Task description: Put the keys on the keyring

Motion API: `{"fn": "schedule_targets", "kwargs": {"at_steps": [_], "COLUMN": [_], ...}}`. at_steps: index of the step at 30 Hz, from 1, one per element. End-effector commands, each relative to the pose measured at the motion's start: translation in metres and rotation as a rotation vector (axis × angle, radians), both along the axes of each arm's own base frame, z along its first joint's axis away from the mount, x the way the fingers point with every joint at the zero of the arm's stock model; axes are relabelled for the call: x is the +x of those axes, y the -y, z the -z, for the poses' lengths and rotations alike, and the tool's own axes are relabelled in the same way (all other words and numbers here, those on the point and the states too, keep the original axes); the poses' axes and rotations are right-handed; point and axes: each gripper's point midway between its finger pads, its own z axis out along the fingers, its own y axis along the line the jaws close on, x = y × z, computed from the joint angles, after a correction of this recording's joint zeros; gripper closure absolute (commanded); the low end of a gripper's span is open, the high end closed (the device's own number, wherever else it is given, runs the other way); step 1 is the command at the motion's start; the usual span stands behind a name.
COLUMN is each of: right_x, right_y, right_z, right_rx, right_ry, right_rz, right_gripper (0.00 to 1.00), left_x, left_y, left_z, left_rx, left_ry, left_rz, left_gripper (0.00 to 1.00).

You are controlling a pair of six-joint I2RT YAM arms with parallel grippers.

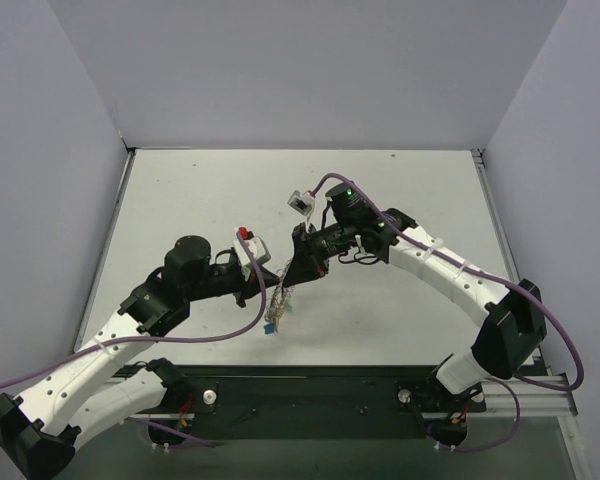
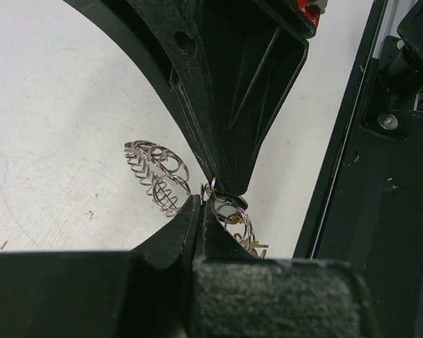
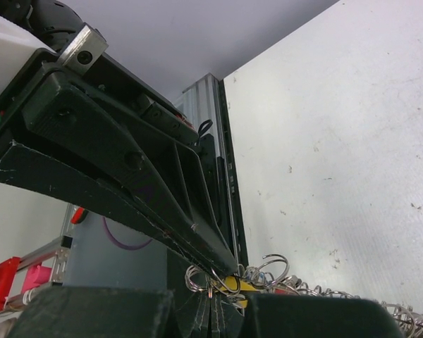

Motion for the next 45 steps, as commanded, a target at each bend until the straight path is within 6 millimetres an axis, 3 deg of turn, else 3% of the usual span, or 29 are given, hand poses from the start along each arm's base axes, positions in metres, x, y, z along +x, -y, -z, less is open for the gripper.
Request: {"fn": "schedule_targets", "kwargs": {"at_steps": [1,18,45], "right_x": [0.006,0.017,0.019], "right_y": [-0.007,-0.009,0.006], "right_z": [-0.016,-0.016,0.014], "right_rx": [0.032,0.002,-0.05], "right_ry": [0.051,0.039,0.018], "right_rz": [-0.004,0.061,0.068], "right_gripper": [1.0,1.0,1.0], "left_x": [-0.001,-0.005,-0.016], "left_y": [0.009,0.009,0.012], "left_z": [-0.036,-0.032,-0.057], "left_rx": [-0.086,-0.073,-0.196], "left_ry": [0.074,0.086,0.11], "left_rz": [0.044,0.07,0.093], "left_gripper": [1.0,1.0,1.0]}}
